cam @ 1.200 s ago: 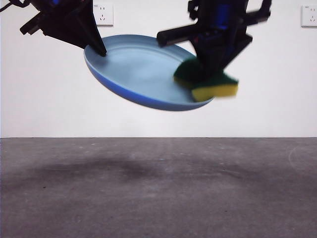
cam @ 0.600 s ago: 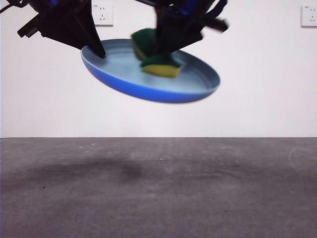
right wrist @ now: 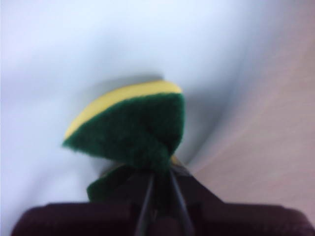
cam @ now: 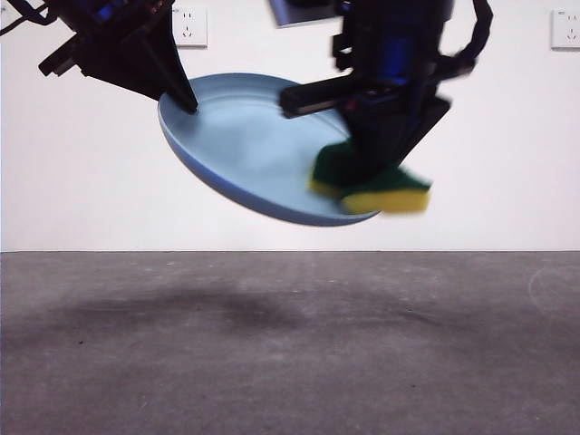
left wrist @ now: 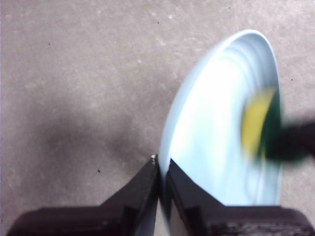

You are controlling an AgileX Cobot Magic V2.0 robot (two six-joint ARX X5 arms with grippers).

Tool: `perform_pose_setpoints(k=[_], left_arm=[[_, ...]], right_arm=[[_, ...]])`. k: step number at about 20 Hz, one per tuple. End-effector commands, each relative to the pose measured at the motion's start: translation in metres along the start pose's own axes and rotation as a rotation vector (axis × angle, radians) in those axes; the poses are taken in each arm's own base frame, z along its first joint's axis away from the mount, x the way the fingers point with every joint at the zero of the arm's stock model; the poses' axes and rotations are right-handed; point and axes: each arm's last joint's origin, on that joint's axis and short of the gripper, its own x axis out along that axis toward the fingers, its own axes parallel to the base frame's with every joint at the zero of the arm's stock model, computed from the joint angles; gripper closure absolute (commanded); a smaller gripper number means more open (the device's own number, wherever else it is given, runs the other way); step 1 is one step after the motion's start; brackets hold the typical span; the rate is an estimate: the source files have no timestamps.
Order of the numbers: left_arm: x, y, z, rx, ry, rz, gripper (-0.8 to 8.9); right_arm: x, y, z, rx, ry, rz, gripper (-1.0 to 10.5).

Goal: Pick up the plate,pick up the cloth,clean the plate with the cloth

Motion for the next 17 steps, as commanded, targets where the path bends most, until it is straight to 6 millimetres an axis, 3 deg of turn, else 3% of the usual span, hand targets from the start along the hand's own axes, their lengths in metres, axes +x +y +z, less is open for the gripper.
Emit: perform_pose_setpoints(k=[1,8,12,17], left_arm=[[-0.007,-0.006,0.004,-0.004,-0.007,-0.06,8.2],[-0.007,-0.006,0.004,0.004,-0.012,-0.059,8.2],[-0.006,-0.003,0.005,0.058,-0.028,0.02,8.2],[0.011,0.016,0.003,0.134,0.001,0.241,8.21]], right_arm=[[-0.002,-0.012,0.013,0.086,-0.129,-0.011,9.6],[-0.016,-0.013,0.042,0.189,-0.411,0.441,9.6],[-0.026,-0.008,0.043,0.174,-0.436,0.535,9.6],[-0.075,-0.03,0.031,0.208,-0.473,0.569,9.6]])
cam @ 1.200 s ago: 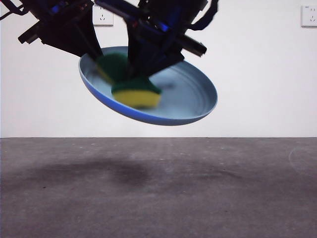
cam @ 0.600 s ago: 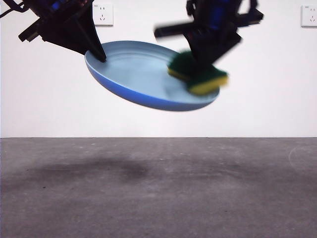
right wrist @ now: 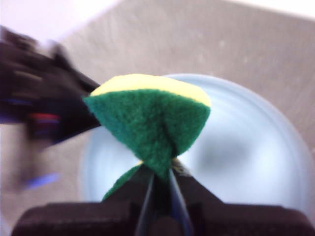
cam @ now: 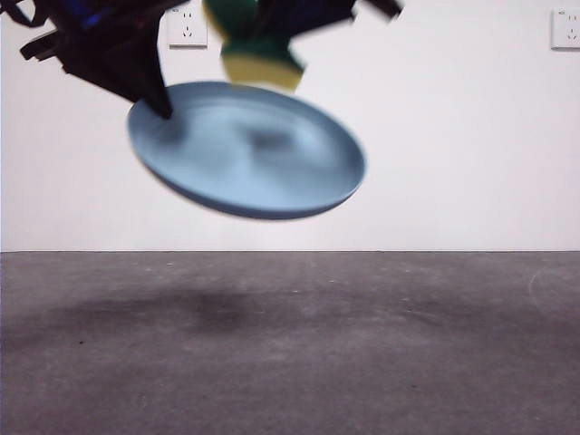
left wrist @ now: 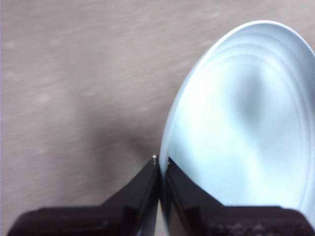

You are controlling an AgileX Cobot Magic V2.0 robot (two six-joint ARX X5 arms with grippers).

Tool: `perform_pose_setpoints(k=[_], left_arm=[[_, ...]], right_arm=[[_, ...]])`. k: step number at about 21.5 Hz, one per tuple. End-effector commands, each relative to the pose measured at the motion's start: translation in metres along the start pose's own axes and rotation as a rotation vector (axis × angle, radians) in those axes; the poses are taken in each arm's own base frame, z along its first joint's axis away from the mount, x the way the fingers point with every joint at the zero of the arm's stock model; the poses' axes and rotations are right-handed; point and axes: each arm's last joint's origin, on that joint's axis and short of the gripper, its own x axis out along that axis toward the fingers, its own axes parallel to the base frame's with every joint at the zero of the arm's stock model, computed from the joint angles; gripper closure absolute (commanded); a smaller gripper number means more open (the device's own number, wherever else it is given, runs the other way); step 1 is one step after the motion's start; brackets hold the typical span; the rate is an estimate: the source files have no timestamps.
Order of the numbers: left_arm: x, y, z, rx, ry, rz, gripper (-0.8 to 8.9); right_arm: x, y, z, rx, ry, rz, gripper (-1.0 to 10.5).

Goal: Pick up the plate,pick up the cloth,clean the plate with the cloth

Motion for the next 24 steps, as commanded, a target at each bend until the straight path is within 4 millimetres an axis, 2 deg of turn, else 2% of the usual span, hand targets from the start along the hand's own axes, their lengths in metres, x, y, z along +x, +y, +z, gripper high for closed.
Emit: perform_pose_setpoints(k=[1,6,8,11,16,17,21,24], left_arm=[[0.018,0.01,-0.001,0.021,0.028,0.046,8.21],[0.075,0.037,-0.019,-0.02,0.162,0.11,8.21],[0.096,0.047,-0.029,-0.042,0.216,0.107,8.21],[0.115,0.054,-0.041,-0.061,0.272,0.099,8.18],[0.13,0.056,-0.052,-0.065,0.32,0.1,8.01],[0.131,0.056,-0.052,-0.066,0.324,0.098,7.64],[0.13,0.055,-0.052,-0.069,0.319,0.094,4.47],[0.125,0.054,-0.048,-0.094,0.304,0.097,4.31]], right_arm=[[-0.026,0.0,0.006,0.017,-0.033,0.005,9.6],[-0.094,-0.003,0.013,0.023,-0.114,0.008,9.6],[-0.113,-0.004,0.013,0.025,-0.152,0.01,9.6],[-0.131,-0.007,0.014,0.033,-0.201,-0.043,9.6],[-0.135,-0.01,0.013,0.032,-0.2,-0.13,9.6],[-0.134,-0.011,0.012,0.029,-0.189,-0.154,9.6],[-0.121,-0.017,0.007,0.022,-0.12,-0.274,9.6],[-0.102,-0.025,0.003,0.025,-0.041,-0.319,9.6]])
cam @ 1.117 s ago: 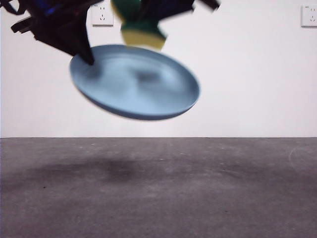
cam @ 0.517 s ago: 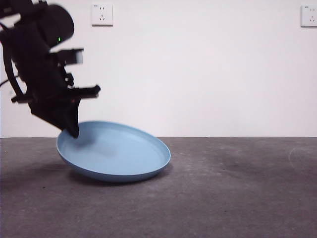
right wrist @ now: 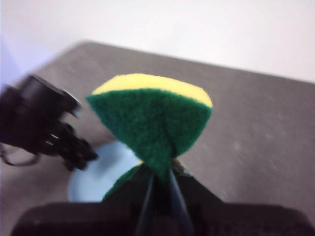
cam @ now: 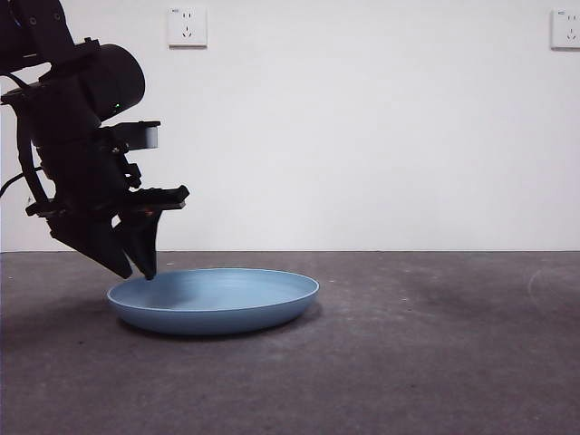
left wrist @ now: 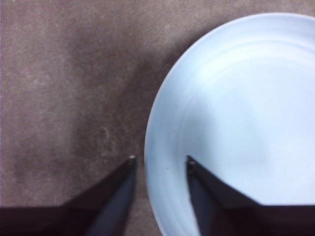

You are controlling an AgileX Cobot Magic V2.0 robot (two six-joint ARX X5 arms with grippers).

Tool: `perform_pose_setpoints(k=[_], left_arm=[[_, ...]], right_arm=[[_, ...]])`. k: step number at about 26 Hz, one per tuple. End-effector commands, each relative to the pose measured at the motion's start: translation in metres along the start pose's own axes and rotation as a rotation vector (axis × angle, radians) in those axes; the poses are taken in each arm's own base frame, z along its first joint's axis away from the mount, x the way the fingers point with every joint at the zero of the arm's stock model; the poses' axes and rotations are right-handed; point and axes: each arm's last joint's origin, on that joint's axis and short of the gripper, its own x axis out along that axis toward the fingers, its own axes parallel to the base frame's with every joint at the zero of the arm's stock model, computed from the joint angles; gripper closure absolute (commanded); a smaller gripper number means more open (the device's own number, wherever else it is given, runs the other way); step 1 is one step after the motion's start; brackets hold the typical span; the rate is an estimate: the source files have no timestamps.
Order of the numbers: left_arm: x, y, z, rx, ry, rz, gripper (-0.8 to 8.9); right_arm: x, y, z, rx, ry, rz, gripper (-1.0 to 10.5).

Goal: Pick up the plate,pick up the cloth,clean the plate with the cloth

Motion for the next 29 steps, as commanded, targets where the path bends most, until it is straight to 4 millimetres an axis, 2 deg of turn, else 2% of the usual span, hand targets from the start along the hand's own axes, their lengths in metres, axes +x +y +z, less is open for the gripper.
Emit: perform_pose_setpoints(k=[1,5,8,11,15,18,22,23,25,27,29], left_arm=[[-0.007,-0.001,0.0,-0.023,-0.013,-0.003,4.31],[-0.039,-0.009,0.008,-0.016,-0.098,-0.024,4.31],[-0.075,-0.016,0.014,0.001,-0.207,-0.045,4.32],[-0.114,-0.022,0.016,0.016,-0.319,-0.07,4.32],[-0.184,-0.028,0.006,0.039,-0.495,-0.113,4.36],[-0.217,-0.028,-0.01,0.054,-0.538,-0.131,4.36],[-0.237,-0.025,-0.027,0.059,-0.528,-0.132,4.36],[-0.239,-0.025,-0.029,0.059,-0.524,-0.132,4.36],[-0.239,-0.024,-0.031,0.059,-0.511,-0.13,4.36],[-0.239,-0.024,-0.032,0.06,-0.496,-0.129,4.36],[-0.238,-0.024,-0.033,0.061,-0.482,-0.128,4.36]], right_arm=[[0.022,-0.002,-0.006,-0.013,0.072,-0.046,9.6],[0.059,-0.006,-0.016,-0.021,0.182,-0.103,9.6],[0.092,-0.009,-0.029,-0.029,0.28,-0.138,9.6],[0.122,-0.014,-0.045,-0.007,0.388,-0.085,9.6],[0.174,-0.026,-0.076,0.049,0.529,-0.053,9.6],[0.2,-0.033,-0.098,0.061,0.602,-0.082,9.6],[0.217,-0.036,-0.117,0.077,0.682,-0.063,9.3],[0.219,-0.037,-0.12,0.091,0.695,-0.033,8.9],[0.221,-0.037,-0.123,0.1,0.71,-0.022,7.0],[0.221,-0.039,-0.124,0.108,0.717,-0.015,5.6],[0.221,-0.04,-0.124,0.111,0.718,-0.02,5.3]])
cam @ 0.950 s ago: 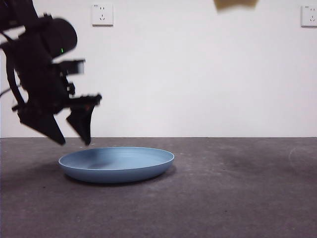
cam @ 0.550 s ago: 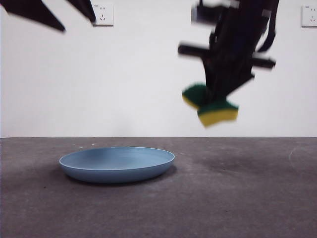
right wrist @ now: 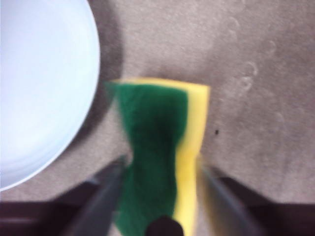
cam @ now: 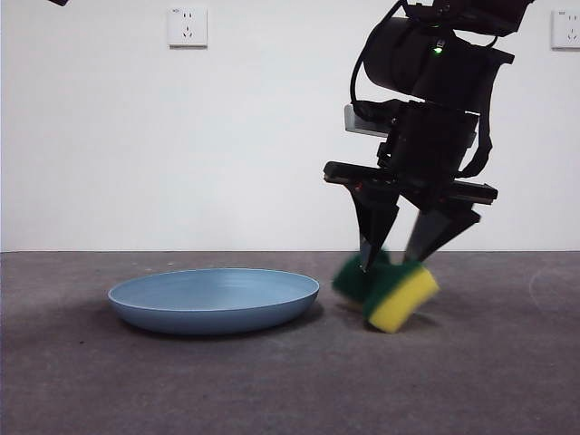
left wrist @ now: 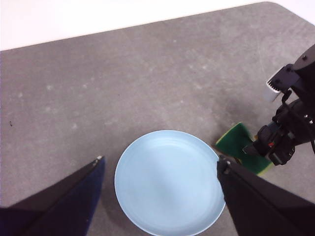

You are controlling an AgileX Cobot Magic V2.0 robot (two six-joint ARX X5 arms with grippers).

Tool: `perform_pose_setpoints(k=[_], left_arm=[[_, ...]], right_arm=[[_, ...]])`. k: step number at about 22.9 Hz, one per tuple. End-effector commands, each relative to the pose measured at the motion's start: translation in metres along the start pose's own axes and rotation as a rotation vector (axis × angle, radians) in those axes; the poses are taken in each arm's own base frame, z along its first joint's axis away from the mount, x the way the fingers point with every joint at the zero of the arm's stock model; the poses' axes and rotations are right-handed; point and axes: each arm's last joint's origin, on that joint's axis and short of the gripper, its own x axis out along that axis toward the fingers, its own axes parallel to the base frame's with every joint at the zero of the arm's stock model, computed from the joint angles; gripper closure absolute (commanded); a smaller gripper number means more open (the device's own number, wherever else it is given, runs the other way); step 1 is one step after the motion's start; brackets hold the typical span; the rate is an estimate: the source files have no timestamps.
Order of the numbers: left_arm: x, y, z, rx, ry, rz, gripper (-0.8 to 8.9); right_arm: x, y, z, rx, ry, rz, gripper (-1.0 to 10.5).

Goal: Pick up the plate,pick up the cloth,clean the plate with the cloth

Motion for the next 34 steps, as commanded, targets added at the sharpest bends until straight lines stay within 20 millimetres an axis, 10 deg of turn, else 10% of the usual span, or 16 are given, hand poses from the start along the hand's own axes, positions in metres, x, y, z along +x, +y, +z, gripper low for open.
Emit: perform_pose_setpoints(k=[1,7,11,14,24,34], left_arm=[[0.001,0.0,-0.002,-0.002,0.016,-0.001,4.36],[0.001,0.0,-0.004,-0.001,0.031,0.001,4.36],[0.001,0.0,-0.004,0.001,0.031,0.003,4.71],[0.001,0.0,-0.004,0.048,0.031,0.0,8.37],[-0.041,-0.001,-0.003,0.083,-0.132,-0.001,8.22],[-0.036,0.008,-0.093,0.057,-0.328,0.07,8.22]], right_arm=[[0.004,-0.003,-0.002,0.018,0.018,-0.009,5.3],[-0.018,-0.006,-0.002,0.026,0.001,-0.012,5.3],[-0.078,-0.004,-0.004,0.021,-0.113,0.016,6.1],[-0.134,-0.005,-0.012,0.021,-0.271,0.039,9.2],[-0.257,-0.01,-0.066,-0.014,-0.683,-0.045,9.6],[-0.217,-0.012,-0.14,-0.066,-0.876,-0.049,9.6]])
